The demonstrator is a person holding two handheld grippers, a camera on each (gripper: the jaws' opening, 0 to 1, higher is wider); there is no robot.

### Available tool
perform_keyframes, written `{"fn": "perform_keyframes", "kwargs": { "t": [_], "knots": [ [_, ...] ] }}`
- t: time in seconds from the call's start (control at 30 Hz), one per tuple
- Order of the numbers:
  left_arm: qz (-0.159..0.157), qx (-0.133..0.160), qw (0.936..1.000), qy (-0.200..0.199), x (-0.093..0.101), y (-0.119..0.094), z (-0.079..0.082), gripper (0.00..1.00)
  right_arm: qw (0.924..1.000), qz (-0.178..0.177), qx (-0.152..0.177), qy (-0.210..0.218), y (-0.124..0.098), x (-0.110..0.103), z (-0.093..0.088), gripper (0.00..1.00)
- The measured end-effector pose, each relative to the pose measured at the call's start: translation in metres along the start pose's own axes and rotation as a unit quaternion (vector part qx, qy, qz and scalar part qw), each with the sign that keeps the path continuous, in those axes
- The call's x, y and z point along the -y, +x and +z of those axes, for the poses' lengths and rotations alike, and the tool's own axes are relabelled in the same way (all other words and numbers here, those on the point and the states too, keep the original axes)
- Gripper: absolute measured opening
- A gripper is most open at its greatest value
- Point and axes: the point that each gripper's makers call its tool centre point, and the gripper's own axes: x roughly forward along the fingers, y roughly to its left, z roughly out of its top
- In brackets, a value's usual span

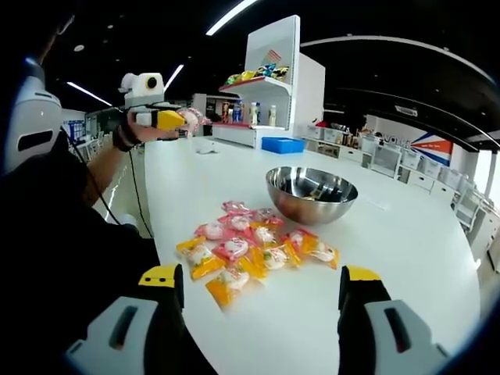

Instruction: Pick up the marshmallows scattered on the table and place them into the bowl on the table

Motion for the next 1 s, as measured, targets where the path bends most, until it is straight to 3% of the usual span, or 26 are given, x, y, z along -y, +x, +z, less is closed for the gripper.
{"fn": "perform_keyframes", "kwargs": {
  "t": [0.23,0.27,0.33,0.4,0.47,0.53,0.67,0.8,0.83,1.0],
  "knots": [
    [0.011,0.015,0.9997,0.018,-0.033,0.043,0.045,0.23,0.9999,-0.010,-0.001,0.002,-0.003,0.008,0.001,0.76],
    [0.006,0.026,0.9996,0.001,-0.036,0.053,0.053,0.24,0.9999,-0.010,-0.001,0.002,-0.003,0.008,0.001,0.76],
    [0.005,0.023,0.9997,-0.007,-0.042,0.068,0.057,0.24,1.0000,-0.008,-0.002,0.000,-0.003,0.007,0.001,0.76],
    [0.033,0.018,0.9993,0.003,-0.056,0.081,0.056,0.23,1.0000,-0.006,0.000,0.000,-0.002,0.006,0.001,0.76],
    [0.063,0.003,0.9976,0.029,-0.073,0.097,0.049,0.23,1.0000,-0.004,0.000,0.002,-0.002,0.005,0.000,0.76],
    [0.059,0.001,0.9978,0.031,-0.077,0.114,0.041,0.23,1.0000,-0.003,-0.001,0.002,-0.003,0.005,-0.002,0.76],
    [0.087,-0.022,0.9954,0.032,-0.095,0.144,0.008,0.24,1.0000,-0.004,-0.003,0.002,-0.009,0.007,-0.004,0.76],
    [0.092,-0.030,0.9951,-0.018,-0.104,0.165,-0.020,0.24,0.9999,-0.017,0.000,0.003,-0.015,0.014,-0.002,0.76],
    [0.101,-0.032,0.9936,-0.039,-0.111,0.173,-0.034,0.24,0.9998,-0.019,0.001,0.003,-0.018,0.015,-0.001,0.76],
    [0.124,-0.049,0.9905,-0.033,-0.119,0.186,-0.068,0.24,0.9997,-0.024,0.000,0.003,-0.022,0.017,-0.002,0.76]
  ]
}}
